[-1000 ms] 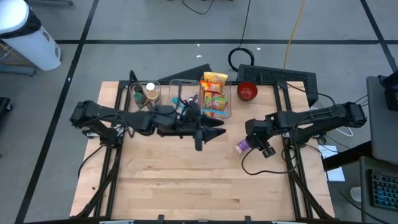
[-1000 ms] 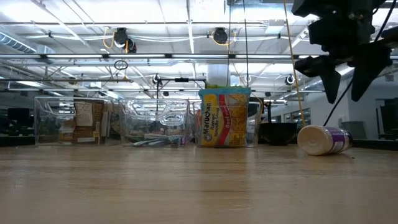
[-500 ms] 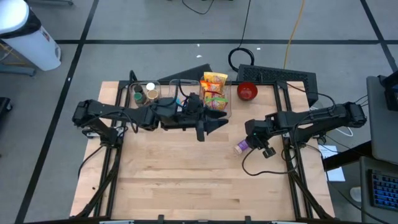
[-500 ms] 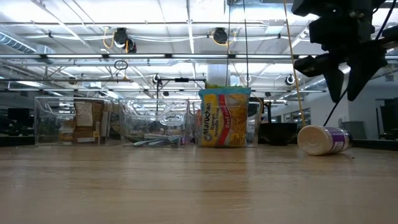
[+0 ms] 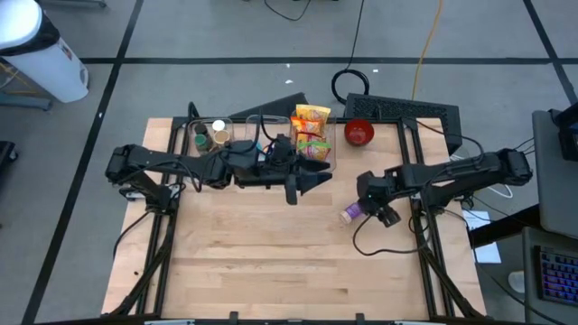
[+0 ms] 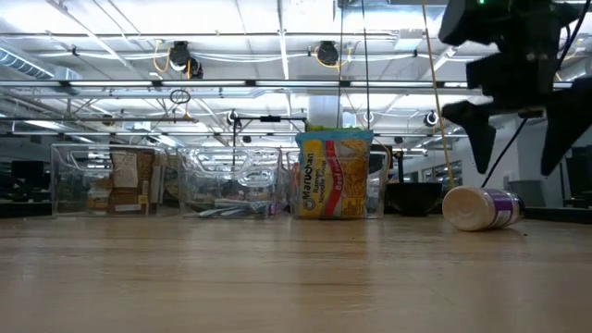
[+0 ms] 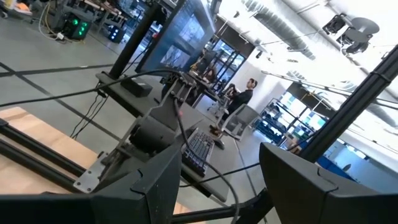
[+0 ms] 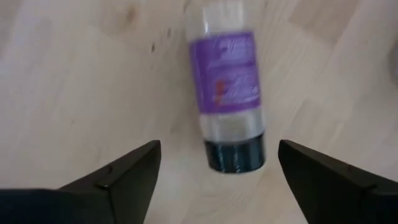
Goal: Pick & Place Food Item
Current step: Put the purple spice bottle into the left transparent bin
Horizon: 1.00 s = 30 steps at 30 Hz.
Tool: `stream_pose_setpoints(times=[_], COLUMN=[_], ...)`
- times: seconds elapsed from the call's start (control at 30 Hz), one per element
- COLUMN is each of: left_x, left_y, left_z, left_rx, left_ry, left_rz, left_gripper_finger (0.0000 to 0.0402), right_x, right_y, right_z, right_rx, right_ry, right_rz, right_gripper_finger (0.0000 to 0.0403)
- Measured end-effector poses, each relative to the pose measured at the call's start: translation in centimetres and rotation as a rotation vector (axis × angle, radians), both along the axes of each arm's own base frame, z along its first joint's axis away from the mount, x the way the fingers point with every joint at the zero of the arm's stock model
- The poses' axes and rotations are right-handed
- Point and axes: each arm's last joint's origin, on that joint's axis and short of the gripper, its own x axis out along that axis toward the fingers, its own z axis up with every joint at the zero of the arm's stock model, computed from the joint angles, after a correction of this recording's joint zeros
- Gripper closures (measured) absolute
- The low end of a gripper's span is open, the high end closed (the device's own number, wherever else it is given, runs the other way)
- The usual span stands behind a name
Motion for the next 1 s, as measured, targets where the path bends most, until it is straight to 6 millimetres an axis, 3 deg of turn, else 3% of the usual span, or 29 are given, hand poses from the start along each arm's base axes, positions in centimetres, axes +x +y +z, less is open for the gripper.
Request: stream_pose_setpoints(times=[0.5, 0.8, 1.0], left_x=[0.0, 0.0, 0.0], left_y=[0.0, 0.0, 0.1], left_z=[0.0, 0.0, 0.0], left_rx=[-0.004, -0.006, -0.007], left_ry=[0.000, 0.001, 0.001], left_rz=[-0.001, 0.016, 0.027], left_gripper_finger=[0.0178, 0.0178, 0.0178], right_x=[-0.8, -0.9, -0.7], right_y=[-1.2, -1.9, -2.1], right_z=[-4.2, -5.2, -5.4], right_rx=[-0.034, -0.039, 0.011], right_ry=[-0.013, -0.047, -0.047], right_rz=[-0.036, -0.058, -0.063], right_gripper_finger=[0.0084, 0.0086, 0.0136])
